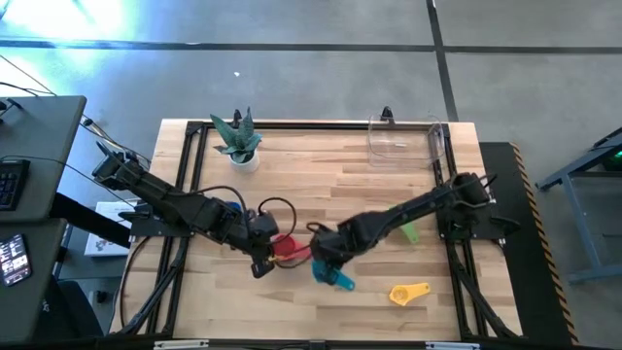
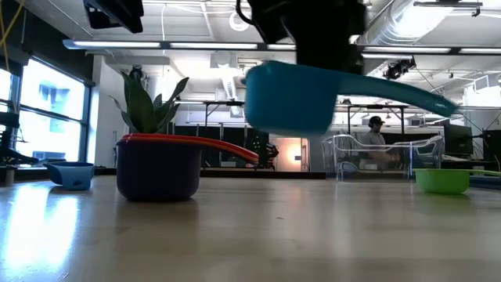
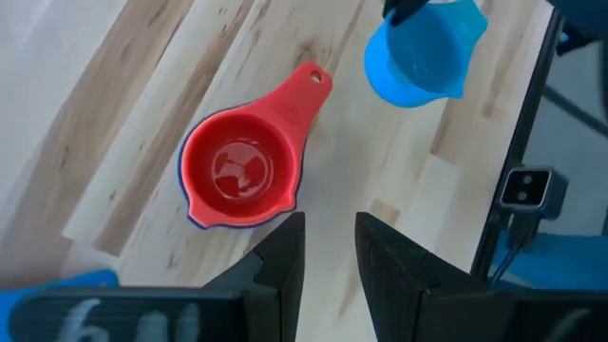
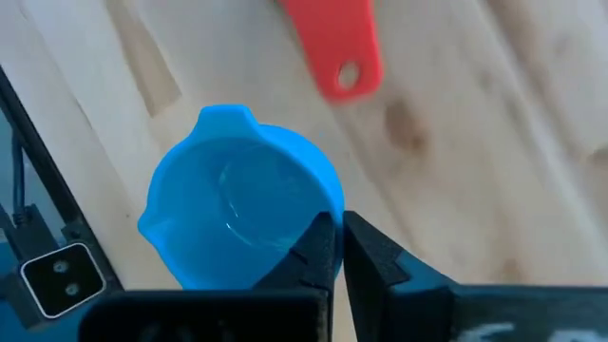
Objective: Nest measuring cups in basket
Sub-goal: Stack the light blue measuring cup on top of the red measuring cup
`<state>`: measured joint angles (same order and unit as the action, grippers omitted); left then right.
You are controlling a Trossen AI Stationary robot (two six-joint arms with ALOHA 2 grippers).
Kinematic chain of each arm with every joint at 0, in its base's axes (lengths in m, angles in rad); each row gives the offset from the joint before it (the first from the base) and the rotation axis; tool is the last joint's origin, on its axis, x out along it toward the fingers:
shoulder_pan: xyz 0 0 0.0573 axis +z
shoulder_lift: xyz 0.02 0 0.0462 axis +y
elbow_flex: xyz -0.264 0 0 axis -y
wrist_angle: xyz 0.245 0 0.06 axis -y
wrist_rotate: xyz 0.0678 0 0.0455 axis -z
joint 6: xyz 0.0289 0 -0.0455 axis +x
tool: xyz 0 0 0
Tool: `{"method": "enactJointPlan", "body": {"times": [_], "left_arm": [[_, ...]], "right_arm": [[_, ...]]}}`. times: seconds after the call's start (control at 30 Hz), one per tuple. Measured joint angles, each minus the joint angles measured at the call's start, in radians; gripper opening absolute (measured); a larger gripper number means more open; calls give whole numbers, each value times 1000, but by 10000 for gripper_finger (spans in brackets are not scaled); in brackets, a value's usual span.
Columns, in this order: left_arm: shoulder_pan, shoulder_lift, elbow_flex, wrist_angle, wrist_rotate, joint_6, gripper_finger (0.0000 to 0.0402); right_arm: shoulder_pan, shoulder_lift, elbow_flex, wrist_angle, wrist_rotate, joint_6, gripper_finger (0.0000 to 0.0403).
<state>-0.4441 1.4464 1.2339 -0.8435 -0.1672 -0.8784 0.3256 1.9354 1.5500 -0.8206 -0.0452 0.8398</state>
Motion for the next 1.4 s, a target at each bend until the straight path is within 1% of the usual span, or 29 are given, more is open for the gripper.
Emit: {"method": "enactJointPlan", "body": {"times": [0.13,0.27,0.43,0.57,0.67,0.8,0.97,1.07,1.23,1.4], "left_arm": [[-16,-1,0,-17,4,-71,86],[-48,-15,0,-102,-12,-160,85],[-114,-68,-1,-230,-70,-311,85],[-165,-121,-1,-293,-107,-391,85],[-198,-159,-1,-337,-133,-441,85],[-231,-203,-1,-416,-143,-500,85],[-247,-243,-1,-505,-145,-535,85],[-247,-260,-1,-532,-150,-534,85],[-246,-269,-1,-567,-193,-534,85],[-246,-269,-1,-598,-215,-533,85]], "right_arm": [[-51,-1,67,-35,-7,-138,2],[-101,-2,106,-36,-39,-244,2],[-157,-2,136,-33,-57,-327,1],[-194,-2,149,22,-79,-372,1],[-218,-2,151,99,-93,-380,1],[-249,-2,151,197,-131,-393,1],[-283,-2,151,307,-145,-347,1],[-297,-2,151,324,-172,-321,1],[-302,3,151,319,-174,-306,1],[-300,42,152,315,-204,-306,0]]}}
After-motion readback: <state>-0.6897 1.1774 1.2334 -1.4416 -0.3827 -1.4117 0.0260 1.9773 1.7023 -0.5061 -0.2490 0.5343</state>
